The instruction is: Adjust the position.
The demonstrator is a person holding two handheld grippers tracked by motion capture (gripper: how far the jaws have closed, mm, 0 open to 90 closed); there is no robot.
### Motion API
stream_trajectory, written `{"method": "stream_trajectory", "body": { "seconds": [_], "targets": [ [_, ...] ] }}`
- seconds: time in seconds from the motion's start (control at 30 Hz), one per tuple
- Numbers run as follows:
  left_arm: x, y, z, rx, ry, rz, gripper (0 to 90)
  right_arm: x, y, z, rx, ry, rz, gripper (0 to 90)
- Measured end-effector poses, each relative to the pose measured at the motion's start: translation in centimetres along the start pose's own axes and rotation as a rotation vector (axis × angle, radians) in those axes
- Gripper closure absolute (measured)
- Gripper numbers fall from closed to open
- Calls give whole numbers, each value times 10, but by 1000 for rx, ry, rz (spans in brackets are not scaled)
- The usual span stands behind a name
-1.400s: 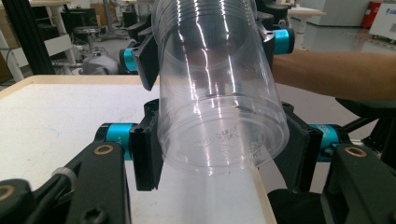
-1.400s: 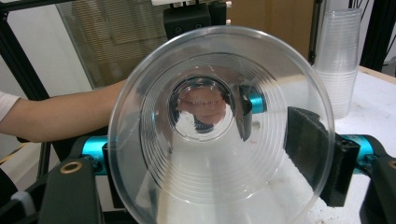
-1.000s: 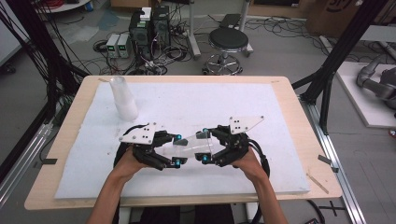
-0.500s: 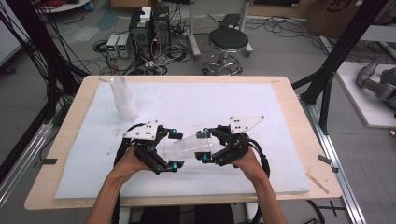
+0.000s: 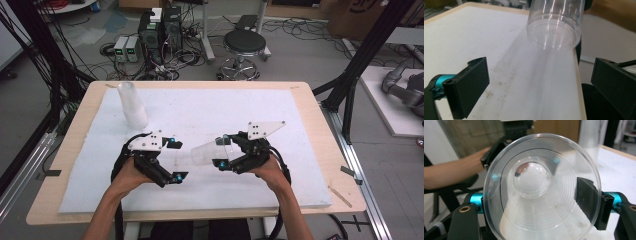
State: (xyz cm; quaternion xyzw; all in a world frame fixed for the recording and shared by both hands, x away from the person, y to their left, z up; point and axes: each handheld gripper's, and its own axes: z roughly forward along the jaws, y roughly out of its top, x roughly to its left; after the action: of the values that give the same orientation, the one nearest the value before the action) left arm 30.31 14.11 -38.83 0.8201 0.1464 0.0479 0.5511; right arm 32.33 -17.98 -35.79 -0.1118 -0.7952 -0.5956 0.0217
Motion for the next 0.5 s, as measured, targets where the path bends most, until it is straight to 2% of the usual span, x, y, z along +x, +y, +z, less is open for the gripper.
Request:
{"method": "stream_trajectory", "body": {
  "seconds": [0.07,0.23,0.3,0.43,0.5],
  "targets": [
    [0,-3,-3,47,53,-9,17,-2,1,-2,25,-30,10,266],
    [1,-14,-8,109,159,-66,17,-9,6,-4,118,-106,31,266],
    [1,-19,-10,119,202,-80,17,-12,9,-5,151,-134,31,266],
    [3,-32,-16,94,284,-126,17,-16,14,-7,234,-196,49,266],
    [4,-37,-20,79,309,-138,18,-18,17,-8,276,-226,57,266]
  ]
}}
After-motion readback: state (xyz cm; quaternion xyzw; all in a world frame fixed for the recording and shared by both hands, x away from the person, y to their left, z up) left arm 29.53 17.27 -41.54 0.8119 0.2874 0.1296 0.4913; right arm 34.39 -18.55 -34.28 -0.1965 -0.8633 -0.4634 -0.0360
